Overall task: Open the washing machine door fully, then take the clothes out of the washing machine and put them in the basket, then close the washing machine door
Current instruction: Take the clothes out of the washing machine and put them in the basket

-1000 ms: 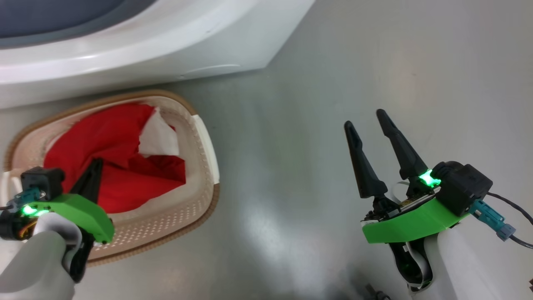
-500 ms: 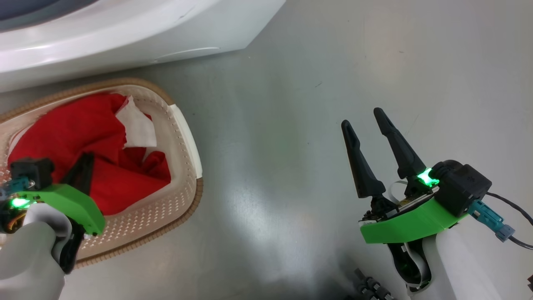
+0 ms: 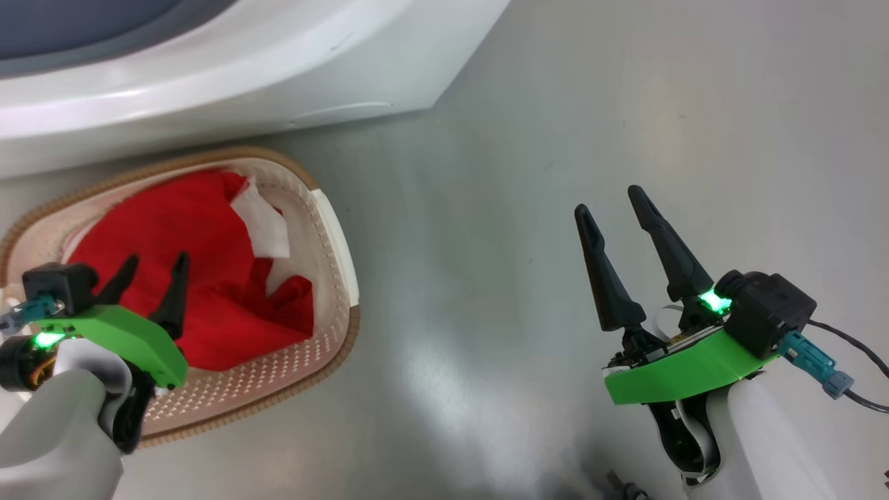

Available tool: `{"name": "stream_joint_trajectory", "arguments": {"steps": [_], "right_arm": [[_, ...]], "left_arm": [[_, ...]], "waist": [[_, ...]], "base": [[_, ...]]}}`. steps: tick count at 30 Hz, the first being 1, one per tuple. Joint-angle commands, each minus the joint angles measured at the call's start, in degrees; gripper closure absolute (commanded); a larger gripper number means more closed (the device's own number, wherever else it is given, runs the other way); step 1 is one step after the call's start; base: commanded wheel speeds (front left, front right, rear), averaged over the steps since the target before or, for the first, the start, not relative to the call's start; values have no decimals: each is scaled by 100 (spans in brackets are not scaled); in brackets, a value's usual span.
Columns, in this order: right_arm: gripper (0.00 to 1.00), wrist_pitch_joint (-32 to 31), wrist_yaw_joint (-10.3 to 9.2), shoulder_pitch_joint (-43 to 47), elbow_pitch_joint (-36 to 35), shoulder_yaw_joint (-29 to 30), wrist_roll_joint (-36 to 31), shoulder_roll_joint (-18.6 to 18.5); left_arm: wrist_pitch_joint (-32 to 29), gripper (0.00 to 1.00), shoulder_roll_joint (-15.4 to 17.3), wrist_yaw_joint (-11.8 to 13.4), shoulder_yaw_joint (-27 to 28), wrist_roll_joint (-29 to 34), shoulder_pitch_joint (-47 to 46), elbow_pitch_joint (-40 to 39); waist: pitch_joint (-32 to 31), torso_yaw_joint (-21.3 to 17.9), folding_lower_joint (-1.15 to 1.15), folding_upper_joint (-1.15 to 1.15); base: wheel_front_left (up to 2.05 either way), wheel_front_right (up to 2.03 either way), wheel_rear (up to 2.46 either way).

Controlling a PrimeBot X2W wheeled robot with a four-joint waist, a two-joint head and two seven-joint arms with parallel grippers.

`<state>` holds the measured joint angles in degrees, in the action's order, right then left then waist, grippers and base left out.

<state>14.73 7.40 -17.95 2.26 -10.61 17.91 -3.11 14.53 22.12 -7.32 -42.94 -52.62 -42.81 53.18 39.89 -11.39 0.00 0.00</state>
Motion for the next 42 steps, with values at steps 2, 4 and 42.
{"name": "stream_joint_trajectory", "arguments": {"steps": [2, 4, 42], "right_arm": [[0, 27, 9, 48, -46, -104, -56, 24], [0, 27, 9, 69, 5, -87, -84, 24], [0, 27, 9, 1185, 546, 436, -425, 24]], "left_arm": [[47, 0, 167, -17, 263, 2, 182, -87], [47, 0, 150, -17, 379, 41, 247, -109], [47, 0, -859, -17, 3296, 2334, 2470, -2348]], "waist": [[-300, 138, 0, 0], [-440, 186, 0, 0], [-3083, 842, 0, 0]], "base": [[0, 0, 0], [0, 0, 0], [0, 0, 0]]}}
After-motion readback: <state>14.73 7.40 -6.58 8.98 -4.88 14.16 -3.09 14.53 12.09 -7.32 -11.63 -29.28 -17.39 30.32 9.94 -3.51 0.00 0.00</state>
